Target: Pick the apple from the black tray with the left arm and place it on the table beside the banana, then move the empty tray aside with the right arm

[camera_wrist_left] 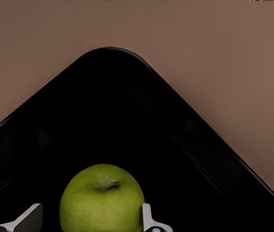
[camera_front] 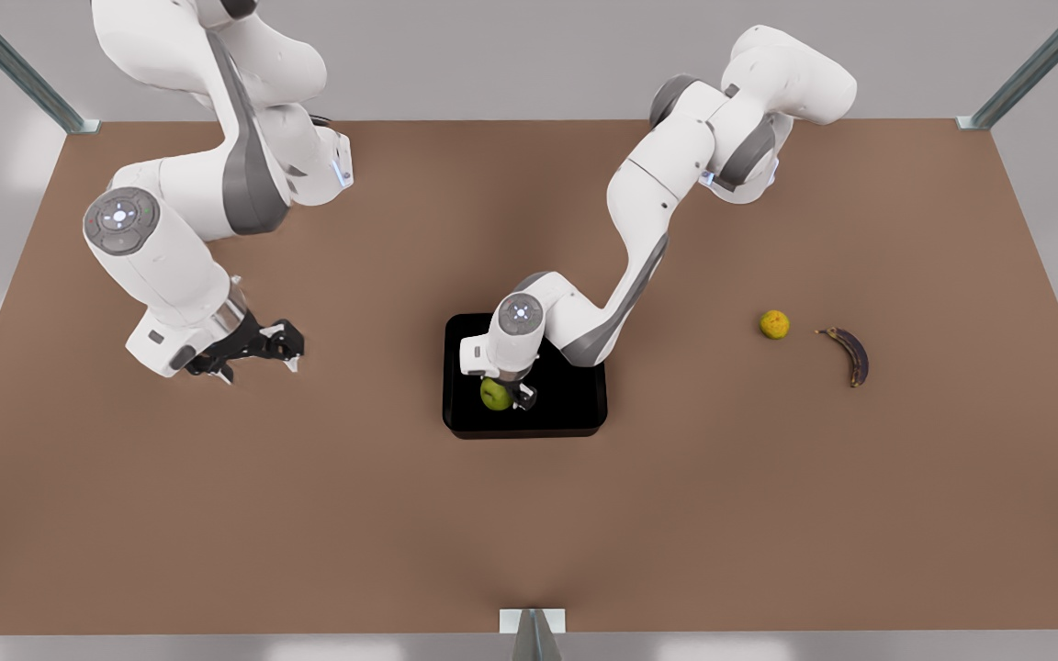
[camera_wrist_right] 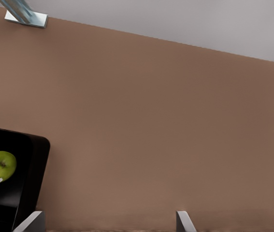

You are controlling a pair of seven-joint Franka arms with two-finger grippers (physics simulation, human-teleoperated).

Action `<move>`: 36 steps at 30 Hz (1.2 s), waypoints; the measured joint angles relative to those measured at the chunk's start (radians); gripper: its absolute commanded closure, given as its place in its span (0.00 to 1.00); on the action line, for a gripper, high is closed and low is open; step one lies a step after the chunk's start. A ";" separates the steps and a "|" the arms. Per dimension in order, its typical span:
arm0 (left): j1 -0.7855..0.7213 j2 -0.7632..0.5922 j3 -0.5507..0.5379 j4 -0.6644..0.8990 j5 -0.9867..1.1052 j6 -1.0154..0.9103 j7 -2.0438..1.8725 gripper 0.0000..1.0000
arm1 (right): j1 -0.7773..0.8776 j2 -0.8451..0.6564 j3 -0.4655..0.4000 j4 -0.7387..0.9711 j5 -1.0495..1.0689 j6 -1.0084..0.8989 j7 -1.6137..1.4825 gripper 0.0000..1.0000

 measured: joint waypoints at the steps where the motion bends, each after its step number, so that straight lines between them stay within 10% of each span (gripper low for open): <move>1: 0.000 0.001 0.000 -0.002 -0.001 0.002 -0.002 0.00 | -0.006 -0.002 -0.017 0.000 0.000 -0.024 0.001 0.00; 20: -0.005 0.047 -0.011 -0.005 -0.009 0.031 -0.019 0.00 | 0.083 0.087 0.016 -0.010 -0.005 -0.106 0.036 0.00; 23: -0.005 0.047 -0.010 -0.005 -0.006 0.036 -0.023 0.23 | 0.149 0.125 0.017 -0.012 -0.003 -0.080 0.077 0.00; 27: -0.005 0.041 -0.010 -0.006 0.001 0.038 -0.031 0.27 | 0.153 0.136 0.011 -0.040 0.021 -0.045 0.129 0.00; 36: 0.007 -0.078 -0.010 -0.021 0.004 -0.053 -0.041 0.27 | 0.164 -0.020 0.020 -0.455 0.013 0.321 0.256 0.00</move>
